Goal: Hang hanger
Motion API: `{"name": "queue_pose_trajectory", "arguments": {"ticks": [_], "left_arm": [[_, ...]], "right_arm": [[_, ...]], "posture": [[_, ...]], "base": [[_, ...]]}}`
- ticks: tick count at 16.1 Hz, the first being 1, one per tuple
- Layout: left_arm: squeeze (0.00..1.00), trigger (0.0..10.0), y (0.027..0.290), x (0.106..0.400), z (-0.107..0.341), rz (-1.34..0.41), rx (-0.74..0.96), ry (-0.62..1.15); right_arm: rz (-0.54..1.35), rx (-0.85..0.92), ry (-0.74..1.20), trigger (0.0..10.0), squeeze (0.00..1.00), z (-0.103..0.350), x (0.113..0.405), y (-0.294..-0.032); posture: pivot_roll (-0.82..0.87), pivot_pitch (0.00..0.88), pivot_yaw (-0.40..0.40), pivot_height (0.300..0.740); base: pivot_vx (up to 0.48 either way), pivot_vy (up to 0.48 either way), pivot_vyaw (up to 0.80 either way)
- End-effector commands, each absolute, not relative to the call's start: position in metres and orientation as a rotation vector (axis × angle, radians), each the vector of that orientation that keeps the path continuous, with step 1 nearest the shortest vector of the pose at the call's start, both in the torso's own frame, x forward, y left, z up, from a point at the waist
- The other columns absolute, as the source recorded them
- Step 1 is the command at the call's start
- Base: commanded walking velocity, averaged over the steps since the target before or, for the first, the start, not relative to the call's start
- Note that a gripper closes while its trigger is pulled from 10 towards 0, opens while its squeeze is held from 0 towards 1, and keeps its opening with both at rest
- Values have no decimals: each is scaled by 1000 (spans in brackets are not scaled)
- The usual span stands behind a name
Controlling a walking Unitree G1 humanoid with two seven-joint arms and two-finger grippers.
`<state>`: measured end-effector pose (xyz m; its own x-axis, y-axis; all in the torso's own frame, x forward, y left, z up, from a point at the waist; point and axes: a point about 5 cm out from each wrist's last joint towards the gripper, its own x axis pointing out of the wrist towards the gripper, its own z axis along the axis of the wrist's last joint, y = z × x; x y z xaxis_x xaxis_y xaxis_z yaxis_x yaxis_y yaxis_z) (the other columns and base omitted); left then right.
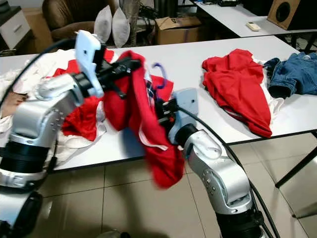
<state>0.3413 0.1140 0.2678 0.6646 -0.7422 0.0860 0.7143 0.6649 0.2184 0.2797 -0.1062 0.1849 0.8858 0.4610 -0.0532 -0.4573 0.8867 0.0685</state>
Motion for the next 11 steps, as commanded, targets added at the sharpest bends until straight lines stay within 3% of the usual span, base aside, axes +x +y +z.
{"name": "queue_pose_trajectory", "arguments": {"ticks": [1,2,4,5,8,11], "left_arm": [[0,0,132,343,280,-738,238,-220],[0,0,133,343,280,-741,257,-213],[0,0,146,340,272,-758,342,-109],[0,0,150,340,269,-759,363,-74],[0,0,180,340,249,-665,578,146],[0,0,179,340,250,-623,615,150]], "right_arm": [[500,-6,114,0,0,178,277,-111],[534,18,98,0,0,181,274,-110],[89,88,37,0,0,186,294,-169],[68,102,31,0,0,187,294,-174],[401,119,97,0,0,184,277,-143],[410,116,160,0,0,170,276,-128]], "posture": [[-85,0,69,740],[-85,0,69,740],[-83,0,75,740],[-83,0,76,740],[-79,0,73,740],[-71,0,67,740]], "base": [[0,0,0],[0,0,0],[0,0,0],[0,0,0],[0,0,0],[0,0,0]]}}
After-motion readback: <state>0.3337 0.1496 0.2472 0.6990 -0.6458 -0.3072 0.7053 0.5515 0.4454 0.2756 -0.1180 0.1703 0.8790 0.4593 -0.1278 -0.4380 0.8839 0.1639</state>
